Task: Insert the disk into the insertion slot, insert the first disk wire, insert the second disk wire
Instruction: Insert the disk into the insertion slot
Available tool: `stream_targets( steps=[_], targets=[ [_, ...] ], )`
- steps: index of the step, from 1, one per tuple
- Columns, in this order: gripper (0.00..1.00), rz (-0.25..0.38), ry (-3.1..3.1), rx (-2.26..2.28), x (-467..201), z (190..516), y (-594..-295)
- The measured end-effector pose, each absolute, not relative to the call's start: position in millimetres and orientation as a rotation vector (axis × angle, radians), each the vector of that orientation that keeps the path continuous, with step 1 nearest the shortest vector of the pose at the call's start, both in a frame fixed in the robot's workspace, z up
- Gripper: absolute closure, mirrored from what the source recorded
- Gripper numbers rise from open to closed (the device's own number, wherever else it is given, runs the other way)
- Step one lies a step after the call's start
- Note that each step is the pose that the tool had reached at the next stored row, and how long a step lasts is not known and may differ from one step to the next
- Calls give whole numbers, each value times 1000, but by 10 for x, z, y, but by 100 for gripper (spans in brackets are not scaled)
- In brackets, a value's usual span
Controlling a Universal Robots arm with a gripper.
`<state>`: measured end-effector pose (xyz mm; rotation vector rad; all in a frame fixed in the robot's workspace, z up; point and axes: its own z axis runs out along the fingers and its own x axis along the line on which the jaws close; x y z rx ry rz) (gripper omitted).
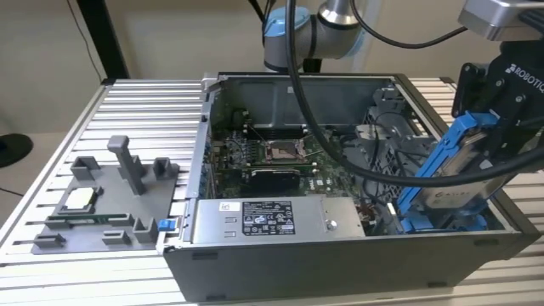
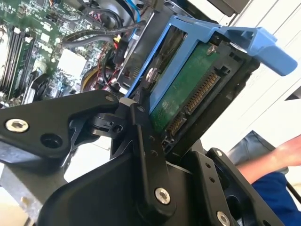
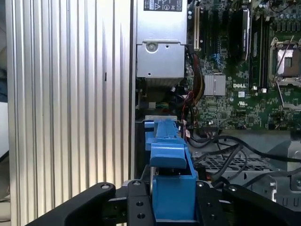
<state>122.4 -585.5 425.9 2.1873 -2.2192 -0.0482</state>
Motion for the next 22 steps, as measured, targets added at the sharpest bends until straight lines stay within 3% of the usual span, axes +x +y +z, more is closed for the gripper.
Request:
stream_targets(
  steps=[22],
  targets=[
    [100, -94, -2234, 2218, 1256, 4023, -5841]
  ],
)
